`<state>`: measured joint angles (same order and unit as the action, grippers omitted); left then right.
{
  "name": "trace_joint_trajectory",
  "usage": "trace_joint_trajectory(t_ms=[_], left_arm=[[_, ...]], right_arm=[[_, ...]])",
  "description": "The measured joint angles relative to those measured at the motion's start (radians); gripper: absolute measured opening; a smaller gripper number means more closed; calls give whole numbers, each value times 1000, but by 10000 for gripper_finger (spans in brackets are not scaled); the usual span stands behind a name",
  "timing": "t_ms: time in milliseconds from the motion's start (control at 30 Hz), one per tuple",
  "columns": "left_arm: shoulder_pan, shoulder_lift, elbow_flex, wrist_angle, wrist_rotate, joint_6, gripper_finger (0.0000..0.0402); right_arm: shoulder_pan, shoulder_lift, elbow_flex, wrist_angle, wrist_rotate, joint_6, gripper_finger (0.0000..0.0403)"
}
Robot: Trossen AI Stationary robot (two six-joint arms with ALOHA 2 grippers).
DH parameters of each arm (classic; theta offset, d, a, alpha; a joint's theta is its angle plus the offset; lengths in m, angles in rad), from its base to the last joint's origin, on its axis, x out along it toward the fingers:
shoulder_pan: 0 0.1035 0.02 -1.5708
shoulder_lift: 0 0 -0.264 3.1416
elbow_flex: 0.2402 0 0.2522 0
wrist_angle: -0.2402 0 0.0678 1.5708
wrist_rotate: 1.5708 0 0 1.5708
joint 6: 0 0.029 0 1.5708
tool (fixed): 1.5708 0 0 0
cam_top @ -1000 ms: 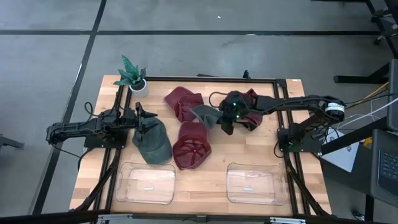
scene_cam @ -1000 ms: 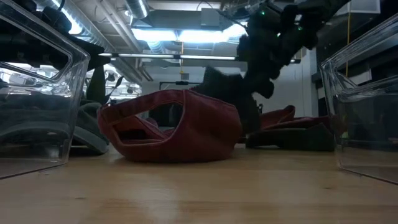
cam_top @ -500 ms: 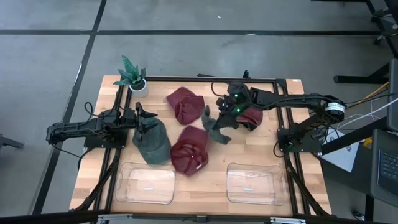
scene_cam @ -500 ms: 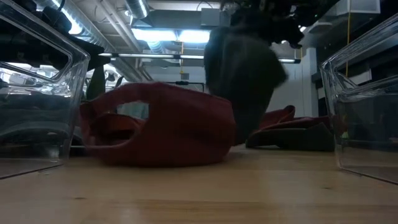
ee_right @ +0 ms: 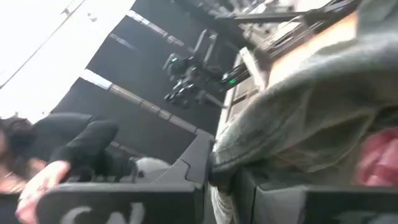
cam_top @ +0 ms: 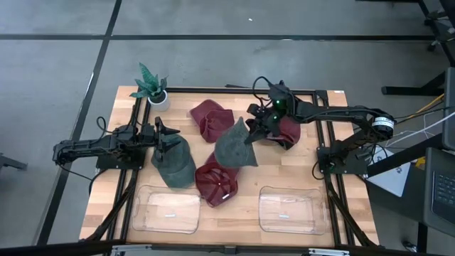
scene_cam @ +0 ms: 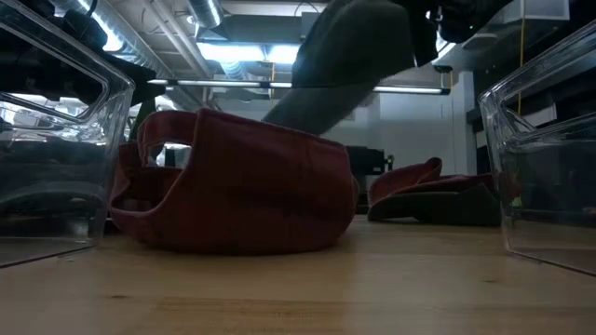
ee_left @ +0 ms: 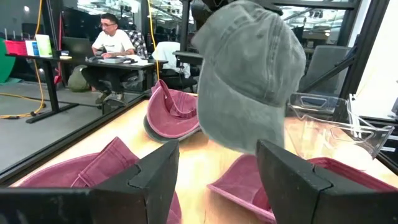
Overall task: Pick & Place hat
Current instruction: Put the top left gray cap into the right transparent bin
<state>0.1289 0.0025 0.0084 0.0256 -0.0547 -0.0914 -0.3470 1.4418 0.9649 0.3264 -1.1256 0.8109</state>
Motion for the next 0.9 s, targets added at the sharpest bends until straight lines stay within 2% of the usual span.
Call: trace_joint_trajectory(t_ms=[567,900], left_arm=[[0,0,0,0,0,0,210],[0,0,0,0,0,0,210]], right_arm=[[32,0,0,6,-29,30,34],[57,-16,0,12,17,17,34]])
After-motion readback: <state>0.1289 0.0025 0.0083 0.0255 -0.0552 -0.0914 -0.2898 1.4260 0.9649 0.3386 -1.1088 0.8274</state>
